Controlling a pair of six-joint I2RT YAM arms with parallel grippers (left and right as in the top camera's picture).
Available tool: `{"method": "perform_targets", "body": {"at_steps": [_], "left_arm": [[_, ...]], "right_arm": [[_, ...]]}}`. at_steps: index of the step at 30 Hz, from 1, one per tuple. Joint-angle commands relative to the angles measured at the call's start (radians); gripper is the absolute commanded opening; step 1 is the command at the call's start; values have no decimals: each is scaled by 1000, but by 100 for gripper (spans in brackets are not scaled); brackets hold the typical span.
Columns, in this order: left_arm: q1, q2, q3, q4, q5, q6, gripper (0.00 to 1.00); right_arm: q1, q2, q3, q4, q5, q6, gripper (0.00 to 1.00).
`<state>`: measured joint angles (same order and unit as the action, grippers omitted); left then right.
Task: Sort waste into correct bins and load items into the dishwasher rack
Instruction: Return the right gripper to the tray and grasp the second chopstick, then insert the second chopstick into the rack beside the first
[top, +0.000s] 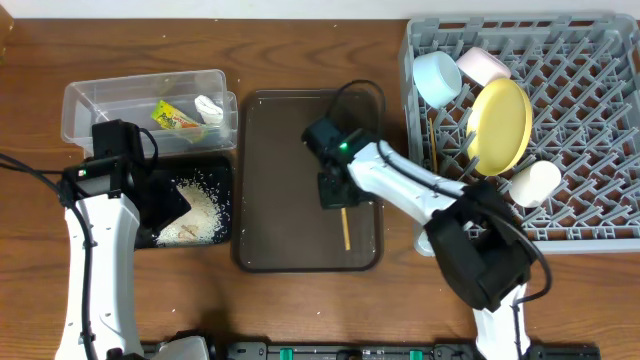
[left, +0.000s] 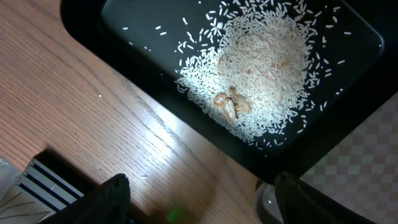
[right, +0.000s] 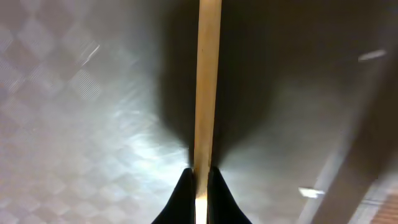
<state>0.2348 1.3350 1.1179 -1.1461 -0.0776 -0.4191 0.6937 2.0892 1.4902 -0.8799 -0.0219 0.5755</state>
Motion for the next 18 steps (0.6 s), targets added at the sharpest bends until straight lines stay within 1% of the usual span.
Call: {"method": "perform_targets", "body": {"at_steps": [1, 6, 10, 13, 18], "left_arm": [[5, -6, -1, -5, -1, -5, 77], [5, -6, -1, -5, -1, -5, 77], [5, -6, -1, -5, -1, -5, 77], [5, -6, -1, -4, -1, -5, 77], [5, -6, -1, -4, -1, -5, 77]], "right_arm": [[-52, -148, 2, -19, 33, -129, 1], [-135, -304, 2, -50, 34, -236, 1], [-229, -398, 2, -80, 37, -282, 1], [-310, -431, 2, -102, 41, -304, 1], [-417, -420, -3, -154, 40, -359, 1]]}}
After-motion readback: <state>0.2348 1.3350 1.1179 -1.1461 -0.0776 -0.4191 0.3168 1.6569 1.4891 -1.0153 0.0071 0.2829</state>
